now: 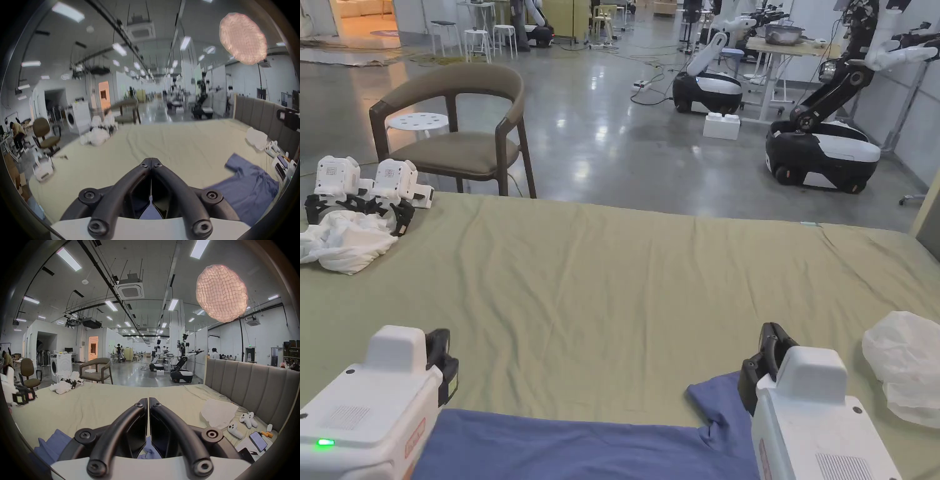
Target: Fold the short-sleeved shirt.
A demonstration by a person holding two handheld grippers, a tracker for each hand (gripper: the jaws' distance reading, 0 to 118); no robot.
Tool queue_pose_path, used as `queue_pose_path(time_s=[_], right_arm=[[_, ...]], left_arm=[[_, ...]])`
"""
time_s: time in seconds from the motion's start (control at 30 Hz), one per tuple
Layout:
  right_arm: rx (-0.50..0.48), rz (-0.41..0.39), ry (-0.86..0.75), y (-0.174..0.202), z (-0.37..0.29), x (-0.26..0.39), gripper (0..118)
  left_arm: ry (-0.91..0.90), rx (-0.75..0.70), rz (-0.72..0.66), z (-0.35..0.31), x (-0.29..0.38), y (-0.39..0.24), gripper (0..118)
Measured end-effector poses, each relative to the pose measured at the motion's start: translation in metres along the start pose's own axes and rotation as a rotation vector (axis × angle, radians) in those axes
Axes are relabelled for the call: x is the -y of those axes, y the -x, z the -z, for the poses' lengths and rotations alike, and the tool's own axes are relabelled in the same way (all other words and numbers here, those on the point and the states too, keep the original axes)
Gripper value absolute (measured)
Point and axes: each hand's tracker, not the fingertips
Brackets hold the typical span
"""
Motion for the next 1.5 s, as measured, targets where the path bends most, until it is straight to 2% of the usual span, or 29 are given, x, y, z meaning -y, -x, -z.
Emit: queue_pose_path(time_s=[0.13,0.3,0.33,0.47,0.53,0.63,0.73,0.83,0.9,1.0,1.03,1.1,1.17,1.27,1.4,1.5], right_arm=[[-0.006,-0.013,0.062,-0.007,0.006,0.012,1],[0.007,-0.017,0.146,-0.019,0.015,0.033,1],[0.011,-0.020,0.165,-0.022,0.017,0.037,1],[0.026,-0.040,0.213,-0.031,0.022,0.051,1],[0.032,-0.043,0.239,-0.036,0.024,0.057,1],[0.045,-0.047,0.273,-0.042,0.027,0.065,1],[0.053,-0.047,0.303,-0.048,0.030,0.073,1],[0.059,-0.038,0.341,-0.056,0.036,0.081,1],[0.070,-0.028,0.375,-0.065,0.044,0.087,1],[0.096,-0.024,0.485,-0.082,0.068,0.095,4],[0.093,-0.009,0.518,-0.091,0.079,0.098,10],[0.083,0.004,0.592,-0.107,0.103,0.105,37],[0.082,0.035,0.669,-0.122,0.129,0.114,53],[0.043,0.052,0.793,-0.139,0.168,0.134,55],[-0.009,0.059,0.942,-0.145,0.202,0.163,55],[-0.046,0.064,0.990,-0.141,0.213,0.178,50]], left_arm=[[0.240,0.053,-0.125,0.064,0.029,0.036,0],[0.496,0.055,-0.134,0.133,0.057,0.061,1],[0.534,0.047,-0.140,0.143,0.061,0.063,6],[0.622,0.076,-0.187,0.176,0.076,0.073,64],[0.668,0.088,-0.188,0.189,0.083,0.072,66],[0.735,0.068,-0.166,0.201,0.093,0.068,66],[0.716,0.044,-0.121,0.199,0.096,0.057,60],[0.695,0.054,-0.041,0.193,0.097,0.041,33],[0.685,0.085,-0.026,0.189,0.096,0.034,0],[0.685,0.102,-0.021,0.185,0.094,0.032,0],[0.676,0.107,-0.026,0.182,0.093,0.035,0],[0.638,0.111,-0.082,0.174,0.089,0.040,0],[0.588,0.123,-0.108,0.155,0.080,0.038,0],[0.535,0.118,-0.088,0.130,0.068,0.035,0],[0.494,0.119,-0.121,0.110,0.061,0.034,0],[0.479,0.113,-0.129,0.097,0.060,0.030,0]])
